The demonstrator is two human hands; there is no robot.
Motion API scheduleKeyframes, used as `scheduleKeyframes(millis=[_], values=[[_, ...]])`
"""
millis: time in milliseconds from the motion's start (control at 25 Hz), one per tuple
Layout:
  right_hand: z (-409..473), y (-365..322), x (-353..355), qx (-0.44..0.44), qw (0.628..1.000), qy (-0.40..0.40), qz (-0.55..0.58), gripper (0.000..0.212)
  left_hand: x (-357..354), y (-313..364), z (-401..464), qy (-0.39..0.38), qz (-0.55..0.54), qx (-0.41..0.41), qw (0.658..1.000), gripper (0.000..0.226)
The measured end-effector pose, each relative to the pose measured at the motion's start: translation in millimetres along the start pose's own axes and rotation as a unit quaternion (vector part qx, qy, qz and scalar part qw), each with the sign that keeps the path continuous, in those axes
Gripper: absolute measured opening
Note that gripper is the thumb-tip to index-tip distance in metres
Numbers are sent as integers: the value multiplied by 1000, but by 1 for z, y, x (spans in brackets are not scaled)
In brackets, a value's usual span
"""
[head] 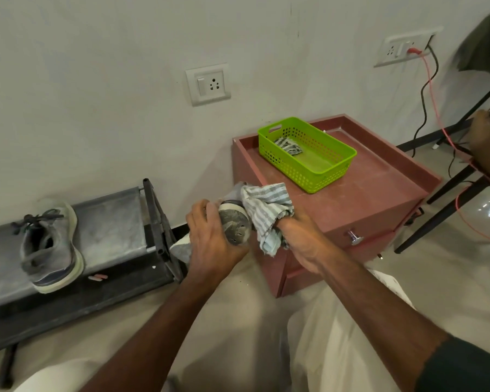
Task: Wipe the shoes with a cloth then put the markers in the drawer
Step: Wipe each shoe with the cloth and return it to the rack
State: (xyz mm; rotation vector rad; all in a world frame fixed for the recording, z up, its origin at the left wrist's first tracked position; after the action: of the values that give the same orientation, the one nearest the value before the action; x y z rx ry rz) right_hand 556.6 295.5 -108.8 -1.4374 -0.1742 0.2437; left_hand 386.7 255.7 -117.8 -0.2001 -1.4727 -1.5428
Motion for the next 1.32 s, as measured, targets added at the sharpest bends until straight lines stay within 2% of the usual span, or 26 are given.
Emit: scheduleKeyframes(millis=[80,120,160,200,240,320,400,440,480,560,640,720,800,840,880,960,1040,1080,1160,1200,1240,1320], values=[[8,-11,42,47,978,95,-179,17,14,-10,9,4,20,32,999,92],[9,-27,55,96,947,126,-279,17,18,-14,11,-11,14,38,999,92],[8,-43,56,163,917,136,-338,21,19,-16,11,-40,-2,38,998,94],[4,-56,49,232,900,125,-348,28,18,-16,9,-69,-23,36,997,96],[-1,-64,35,287,897,96,-321,38,17,-15,7,-91,-42,32,994,98],[-15,-77,-11,388,882,-22,-266,49,14,-6,1,-115,-71,4,991,97],[-29,-73,-57,470,811,-145,-316,45,12,2,-3,-125,-105,-33,986,91],[-26,-63,-64,479,785,-168,-354,43,12,3,-4,-128,-107,-43,985,89],[-15,-55,-56,463,783,-156,-384,44,12,3,-6,-133,-95,-52,985,88],[11,-46,-12,371,837,-57,-399,49,14,1,-11,-140,-53,-80,986,93],[16,-48,27,305,883,40,-355,55,14,0,-13,-144,-22,-103,984,98],[3,-62,11,355,877,14,-324,55,14,6,-13,-138,-2,-124,983,97],[-17,-62,-32,410,849,-90,-321,48,15,16,-13,-122,1,-166,979,89],[-16,-56,-39,408,841,-116,-336,44,15,21,-16,-112,8,-199,974,83],[-9,-48,-34,383,849,-117,-347,40,14,23,-19,-99,25,-235,967,79],[11,-40,3,310,880,-39,-357,39,15,19,-24,-67,65,-277,956,76],[9,-51,25,318,882,34,-347,53,16,17,-21,-43,75,-290,953,78],[2,-60,15,352,873,24,-338,55,17,18,-20,-35,74,-292,953,79],[-18,-64,-31,414,845,-67,-331,46,16,20,-16,-27,67,-293,953,76],[-20,-56,-44,416,836,-104,-342,43,15,21,-16,-28,68,-296,952,75],[-12,-47,-43,386,844,-115,-355,42,11,21,-19,-37,75,-303,949,75],[9,-34,-16,304,872,-74,-377,36,12,18,-22,-49,66,-299,951,74]])
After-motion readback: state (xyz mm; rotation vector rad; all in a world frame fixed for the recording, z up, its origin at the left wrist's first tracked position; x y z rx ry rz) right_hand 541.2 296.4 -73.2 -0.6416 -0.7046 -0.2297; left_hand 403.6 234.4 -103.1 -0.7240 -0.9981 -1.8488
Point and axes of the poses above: each hand's wrist, its own z-axis towards the middle knuckle, its own x-axis out of the back of the hand, y = z × x, the point moved 10 cm from there along z, towards the middle knuckle, and after that the axes turned 15 degrees about x, right-handed, at the moved point
